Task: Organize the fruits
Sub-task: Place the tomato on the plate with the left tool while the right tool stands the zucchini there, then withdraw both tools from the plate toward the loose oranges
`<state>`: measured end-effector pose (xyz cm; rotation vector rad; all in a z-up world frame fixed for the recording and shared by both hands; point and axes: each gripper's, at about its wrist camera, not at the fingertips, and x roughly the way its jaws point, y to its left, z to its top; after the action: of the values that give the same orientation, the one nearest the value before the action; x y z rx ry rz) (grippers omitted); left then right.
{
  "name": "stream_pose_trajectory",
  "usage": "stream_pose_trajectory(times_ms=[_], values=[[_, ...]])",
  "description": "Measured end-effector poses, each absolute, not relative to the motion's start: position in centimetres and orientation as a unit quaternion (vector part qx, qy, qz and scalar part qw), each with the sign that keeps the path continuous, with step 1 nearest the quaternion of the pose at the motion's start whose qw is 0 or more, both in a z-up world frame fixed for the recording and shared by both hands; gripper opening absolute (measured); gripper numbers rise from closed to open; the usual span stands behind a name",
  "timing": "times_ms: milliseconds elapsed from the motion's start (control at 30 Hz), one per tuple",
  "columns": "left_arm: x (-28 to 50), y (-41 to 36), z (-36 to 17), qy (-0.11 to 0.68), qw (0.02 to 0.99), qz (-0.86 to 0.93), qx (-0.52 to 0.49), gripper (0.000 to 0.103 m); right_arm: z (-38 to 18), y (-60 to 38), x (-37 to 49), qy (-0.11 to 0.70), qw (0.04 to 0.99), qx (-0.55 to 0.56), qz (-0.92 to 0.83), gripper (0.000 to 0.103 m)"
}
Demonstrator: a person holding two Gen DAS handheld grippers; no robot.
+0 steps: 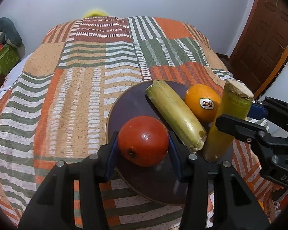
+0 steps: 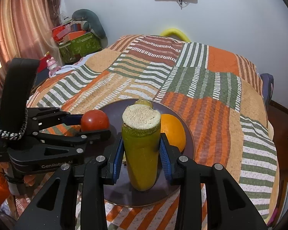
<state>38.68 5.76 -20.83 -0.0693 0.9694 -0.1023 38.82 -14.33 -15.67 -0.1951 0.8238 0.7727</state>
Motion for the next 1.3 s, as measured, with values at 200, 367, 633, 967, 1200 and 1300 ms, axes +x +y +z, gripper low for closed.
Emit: stream_pose_trajectory(times_ms=[200, 367, 633, 967, 1200, 1300], values=[[38.7, 5.4, -20.9, 0.466, 0.883, -0.046, -0.029, 0.057, -15.6, -14.5, 38.7, 0.391, 0.839, -0.094, 0.365, 0.033], [38.1, 5.6, -19.3, 0.442, 0.896, -0.04, -0.034, 0.068, -15.5, -14.9, 38.4, 0.394, 0.84, -0.095, 0.361, 0.041], [36.1, 6.3, -17.6, 0.435, 0.899, -0.029, -0.039, 0.068, -14.2, -16.0, 37.0, 0.38, 0.849, -0.103, 0.352, 0.049], [31.2, 6.4, -14.7, 0.419, 0.907, -0.022, -0.036, 0.068, -12.2, -18.0, 34.2, 0.373, 0.859, -0.103, 0.335, 0.05], [26.2, 5.5, -12.7, 0.406, 0.913, -0.026, -0.019, 0.068, -10.8, -20.3, 30.7, 0.363, 0.873, -0.088, 0.313, 0.061], [24.1, 5.0, -12.0, 0.4, 0.916, -0.028, -0.015, 0.068, -10.8, -21.1, 29.1, 0.368, 0.874, -0.081, 0.307, 0.062]])
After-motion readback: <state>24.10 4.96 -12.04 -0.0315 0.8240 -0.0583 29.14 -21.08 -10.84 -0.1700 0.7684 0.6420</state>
